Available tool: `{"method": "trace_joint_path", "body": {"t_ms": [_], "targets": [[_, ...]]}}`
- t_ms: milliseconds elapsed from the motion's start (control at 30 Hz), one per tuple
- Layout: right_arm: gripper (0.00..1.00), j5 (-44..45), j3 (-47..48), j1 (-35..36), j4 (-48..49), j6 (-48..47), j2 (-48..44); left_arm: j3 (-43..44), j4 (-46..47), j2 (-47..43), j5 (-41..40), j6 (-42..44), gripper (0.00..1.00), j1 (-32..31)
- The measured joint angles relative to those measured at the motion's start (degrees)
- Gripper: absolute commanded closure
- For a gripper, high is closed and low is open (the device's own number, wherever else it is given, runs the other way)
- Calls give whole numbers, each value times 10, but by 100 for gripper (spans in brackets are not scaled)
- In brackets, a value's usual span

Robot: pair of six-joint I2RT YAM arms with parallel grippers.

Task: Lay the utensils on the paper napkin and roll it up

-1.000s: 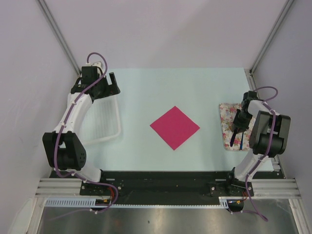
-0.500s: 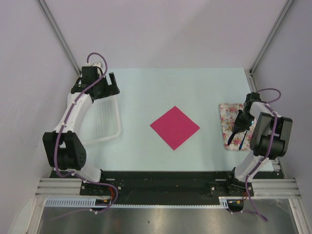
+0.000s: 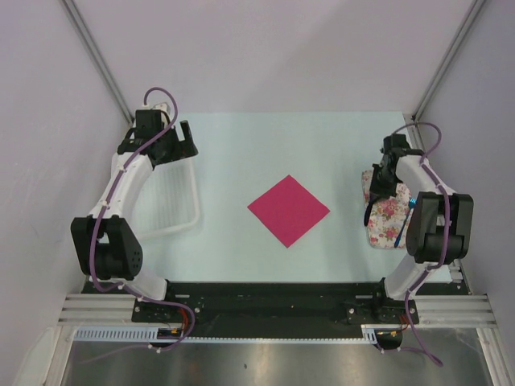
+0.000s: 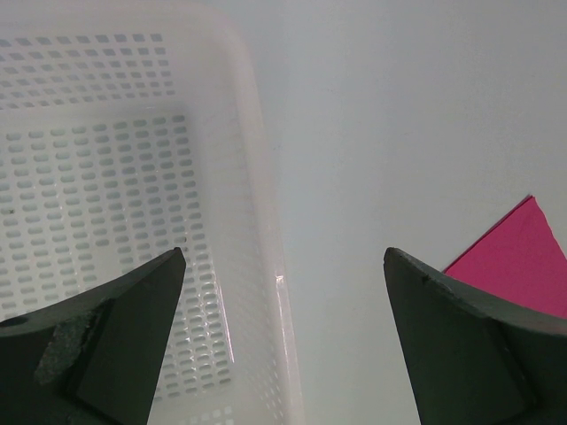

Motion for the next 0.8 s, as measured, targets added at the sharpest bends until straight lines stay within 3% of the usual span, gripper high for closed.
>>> {"method": "trace_joint_path", "body": {"t_ms": [367, 800], "targets": [[100, -25, 216, 211, -11, 60, 68, 0, -9, 1, -5, 0, 0, 0], [100, -42, 334, 323, -4, 141, 240, -15, -29, 1, -21, 0, 0, 0]]}}
